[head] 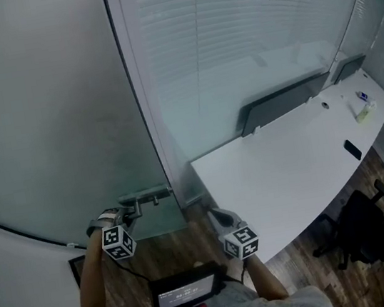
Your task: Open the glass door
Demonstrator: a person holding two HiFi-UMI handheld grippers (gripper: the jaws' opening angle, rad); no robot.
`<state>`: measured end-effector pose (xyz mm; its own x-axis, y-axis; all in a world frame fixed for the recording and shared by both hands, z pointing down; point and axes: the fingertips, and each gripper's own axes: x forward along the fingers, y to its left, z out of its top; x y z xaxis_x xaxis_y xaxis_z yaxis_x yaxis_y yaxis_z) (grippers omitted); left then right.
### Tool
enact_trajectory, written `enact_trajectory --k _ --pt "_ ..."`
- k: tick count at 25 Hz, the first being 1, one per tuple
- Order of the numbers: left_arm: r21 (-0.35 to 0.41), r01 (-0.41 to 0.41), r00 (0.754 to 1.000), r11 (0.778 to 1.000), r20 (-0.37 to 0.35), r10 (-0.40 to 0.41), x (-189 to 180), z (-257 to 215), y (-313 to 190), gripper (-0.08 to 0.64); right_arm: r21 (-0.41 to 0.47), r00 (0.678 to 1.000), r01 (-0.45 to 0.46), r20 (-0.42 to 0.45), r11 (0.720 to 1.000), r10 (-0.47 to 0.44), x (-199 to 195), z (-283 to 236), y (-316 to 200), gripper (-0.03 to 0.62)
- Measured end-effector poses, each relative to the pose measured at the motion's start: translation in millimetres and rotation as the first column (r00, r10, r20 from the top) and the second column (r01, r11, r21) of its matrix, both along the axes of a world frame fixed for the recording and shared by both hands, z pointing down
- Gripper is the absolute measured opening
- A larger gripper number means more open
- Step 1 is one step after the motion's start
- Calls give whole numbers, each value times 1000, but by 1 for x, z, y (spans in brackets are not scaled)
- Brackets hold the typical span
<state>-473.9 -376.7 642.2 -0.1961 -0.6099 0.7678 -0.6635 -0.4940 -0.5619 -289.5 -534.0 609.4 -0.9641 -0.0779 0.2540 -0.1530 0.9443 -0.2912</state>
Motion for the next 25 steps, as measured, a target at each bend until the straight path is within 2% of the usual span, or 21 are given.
enact_trajectory --k 4,14,25 --pt "-3 -17 1000 1000 6 17 2 1 2 0 3 1000 -23 1 1000 23 7 -4 6 2" --pt "47 -70 997 996 -26 72 17 -4 4 0 22 996 -82 -20 996 82 32 -9 28 2" --pt "82 -133 991 988 -8 134 46 -6 25 0 46 988 -151 -4 987 152 66 -22 70 2"
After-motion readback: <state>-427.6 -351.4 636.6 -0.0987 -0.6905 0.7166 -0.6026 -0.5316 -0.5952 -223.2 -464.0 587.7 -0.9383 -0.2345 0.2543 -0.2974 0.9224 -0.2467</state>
